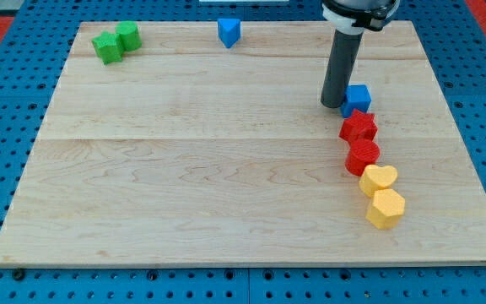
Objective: Touch the left side of blue triangle
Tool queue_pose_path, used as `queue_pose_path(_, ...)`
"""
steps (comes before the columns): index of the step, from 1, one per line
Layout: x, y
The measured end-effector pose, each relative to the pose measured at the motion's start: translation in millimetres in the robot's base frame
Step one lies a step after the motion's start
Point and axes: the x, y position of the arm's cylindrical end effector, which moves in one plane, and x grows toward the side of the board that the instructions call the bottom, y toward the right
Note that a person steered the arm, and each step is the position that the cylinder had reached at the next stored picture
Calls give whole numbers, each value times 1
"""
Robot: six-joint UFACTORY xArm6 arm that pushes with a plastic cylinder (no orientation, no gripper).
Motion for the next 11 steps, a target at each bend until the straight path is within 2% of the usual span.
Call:
queue_pose_path(1, -13, -3)
queue_pose_path(3, -19, -163)
queue_pose_path(4, -68, -234)
queue_pose_path(5, -124, -263)
queue_pose_path(6, -145, -257)
queue_pose_path(10, -164, -129)
queue_pose_path(11, -181, -135)
